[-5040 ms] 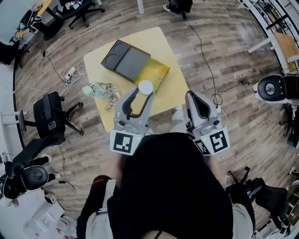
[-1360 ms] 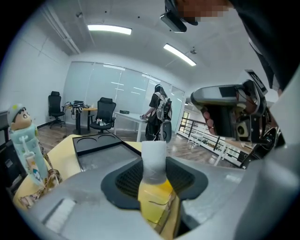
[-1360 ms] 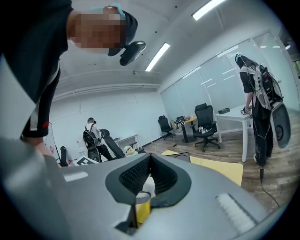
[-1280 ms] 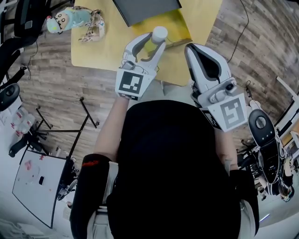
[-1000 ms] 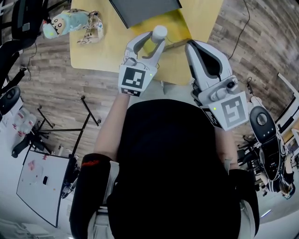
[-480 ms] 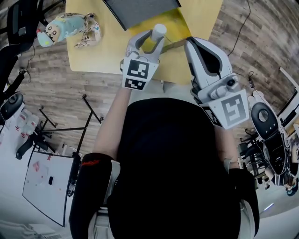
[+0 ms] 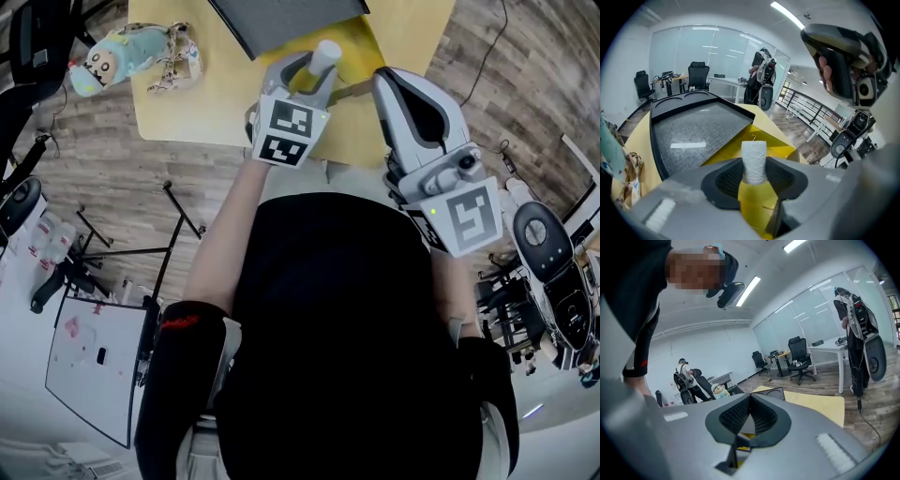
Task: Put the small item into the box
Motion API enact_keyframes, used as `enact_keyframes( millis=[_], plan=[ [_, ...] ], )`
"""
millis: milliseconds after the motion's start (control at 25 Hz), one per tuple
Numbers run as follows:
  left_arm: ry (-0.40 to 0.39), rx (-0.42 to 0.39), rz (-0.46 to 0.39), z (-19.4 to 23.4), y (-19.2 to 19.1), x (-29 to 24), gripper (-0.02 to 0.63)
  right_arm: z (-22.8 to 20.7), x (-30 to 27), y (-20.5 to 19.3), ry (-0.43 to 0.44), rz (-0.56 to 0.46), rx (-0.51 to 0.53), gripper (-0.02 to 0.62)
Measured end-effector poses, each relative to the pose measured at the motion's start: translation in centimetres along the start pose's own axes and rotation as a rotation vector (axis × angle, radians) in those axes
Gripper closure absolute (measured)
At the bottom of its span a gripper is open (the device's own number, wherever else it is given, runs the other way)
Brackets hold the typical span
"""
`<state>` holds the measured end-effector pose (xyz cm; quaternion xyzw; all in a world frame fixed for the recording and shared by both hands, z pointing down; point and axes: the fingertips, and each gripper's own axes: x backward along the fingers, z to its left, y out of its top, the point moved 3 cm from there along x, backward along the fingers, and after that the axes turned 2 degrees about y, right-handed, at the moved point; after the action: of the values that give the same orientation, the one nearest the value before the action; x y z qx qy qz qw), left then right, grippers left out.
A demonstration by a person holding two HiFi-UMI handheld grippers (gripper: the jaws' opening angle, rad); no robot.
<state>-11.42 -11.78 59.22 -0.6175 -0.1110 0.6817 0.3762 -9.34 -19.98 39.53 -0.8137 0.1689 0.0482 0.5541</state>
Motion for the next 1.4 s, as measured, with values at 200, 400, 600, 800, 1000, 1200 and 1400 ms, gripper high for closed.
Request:
enact_keyframes(
  millis=[200, 400, 600, 800, 1000, 1200, 1400],
  plan=[
    [0.019, 0.018, 0.061, -0.1, -0.6, -0.9, 0.44, -0.2, -0.8, 0.7, 0.006, -0.02, -0.011, 0.592],
    [0.042, 0.009, 0.12, 0.1, -0.9, -1.5, 0.44, -0.2, -1.4, 1.5, 0.019, -0.032, -0.023, 0.592],
    [0.058, 0.004, 0.154, 0.1, -1.2, -1.9, 0.44, -0.5, -1.5, 1.5, 0.014, -0.03, -0.019, 0.592],
    [0.082, -0.018, 0.18, 0.0, -1.4, -2.2, 0.439, -0.8, -0.6, 0.3, -0.003, -0.015, -0.021, 0.592],
    [0.101, -0.01, 0.197, 0.1, -1.5, -2.5, 0.439, -1.0, 0.1, -0.4, -0.018, -0.007, -0.013, 0.592],
    [0.095, 0.001, 0.197, 0.1, -1.4, -2.5, 0.437, -1.2, 0.7, -0.7, -0.028, -0.001, -0.011, 0.592],
    [0.113, -0.005, 0.187, 0.1, -1.3, -2.4, 0.436, -1.1, 0.8, -0.7, -0.029, -0.007, -0.004, 0.592]
  ],
)
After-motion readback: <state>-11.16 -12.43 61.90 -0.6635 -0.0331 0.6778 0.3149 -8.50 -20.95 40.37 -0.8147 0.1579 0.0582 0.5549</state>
